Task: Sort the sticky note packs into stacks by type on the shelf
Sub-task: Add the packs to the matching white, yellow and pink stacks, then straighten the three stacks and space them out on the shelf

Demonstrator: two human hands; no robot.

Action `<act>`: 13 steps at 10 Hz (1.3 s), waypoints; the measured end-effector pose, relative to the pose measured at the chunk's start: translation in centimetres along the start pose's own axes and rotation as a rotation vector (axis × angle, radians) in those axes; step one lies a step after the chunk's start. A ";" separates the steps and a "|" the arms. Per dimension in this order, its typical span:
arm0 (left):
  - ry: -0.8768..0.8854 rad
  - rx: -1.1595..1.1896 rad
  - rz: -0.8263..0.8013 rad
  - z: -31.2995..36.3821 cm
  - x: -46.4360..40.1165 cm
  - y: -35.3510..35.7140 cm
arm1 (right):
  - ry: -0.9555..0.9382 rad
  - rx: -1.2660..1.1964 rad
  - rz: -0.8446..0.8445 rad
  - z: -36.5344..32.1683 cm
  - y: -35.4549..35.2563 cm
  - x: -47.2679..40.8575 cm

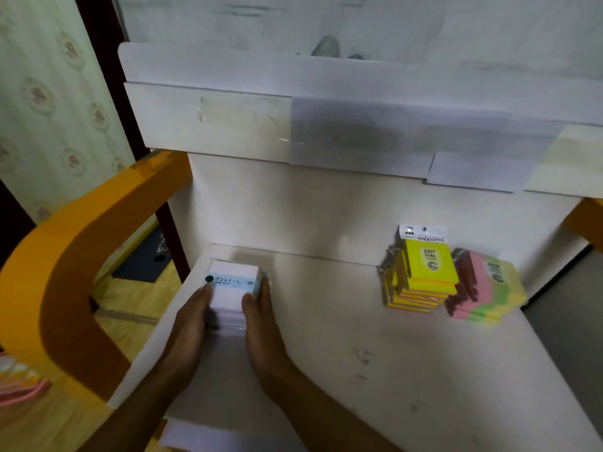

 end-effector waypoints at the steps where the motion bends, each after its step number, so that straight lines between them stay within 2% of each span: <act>1: 0.007 0.019 -0.013 0.0 0.2 0.2 | 0.021 0.015 0.004 0.0 -0.2 0.3; 2: -0.010 0.062 0.021 1.1 0.7 0.7 | 0.052 0.003 -0.017 -0.1 -0.4 0.4; 3: 0.030 -0.068 0.159 2.6 0.7 0.6 | 0.022 -0.023 0.030 -1.7 -1.4 2.3; 4: 0.293 -0.321 0.302 5.7 0.7 0.5 | -0.153 0.039 0.230 -2.2 -5.0 3.3; 5: 0.516 -0.236 0.212 9.8 1.2 3.4 | -0.362 0.047 0.434 -4.9 -11.0 5.1; 6: 0.509 -0.190 -0.075 11.1 1.8 9.3 | -0.500 0.121 0.718 -8.6 -18.2 6.9; 7: 0.242 -0.327 -0.436 8.4 1.5 16.5 | -0.405 0.269 0.794 -10.1 -23.7 7.2; 8: -0.013 -0.305 -0.575 4.9 0.5 22.0 | -0.272 0.372 0.717 -10.0 -26.8 7.1; 9: -0.047 -0.207 -0.500 3.7 -0.1 26.0 | -0.273 0.464 0.663 -9.5 -27.7 6.7; 10: -0.012 -0.126 -0.453 3.4 -0.4 28.8 | -0.272 0.456 0.623 -8.5 -28.3 5.0; 11: 0.005 -0.068 -0.388 2.7 -0.6 30.3 | -0.229 0.339 0.560 -7.6 -28.3 4.2; 12: -0.010 -0.014 -0.325 2.3 -0.6 30.6 | -0.179 0.111 0.504 -6.5 -28.3 3.8; 13: -0.063 0.044 -0.303 1.9 -0.7 30.5 | -0.130 -0.012 0.489 -6.0 -28.8 3.5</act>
Point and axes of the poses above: each hand's wrist, its own x-axis away from the middle knuckle, its own y-axis out of the palm, z = x × y, the point moved 1 cm from there along -x, towards the middle knuckle, and after that the axes turned 13 degrees about y, right-handed, at the moved point
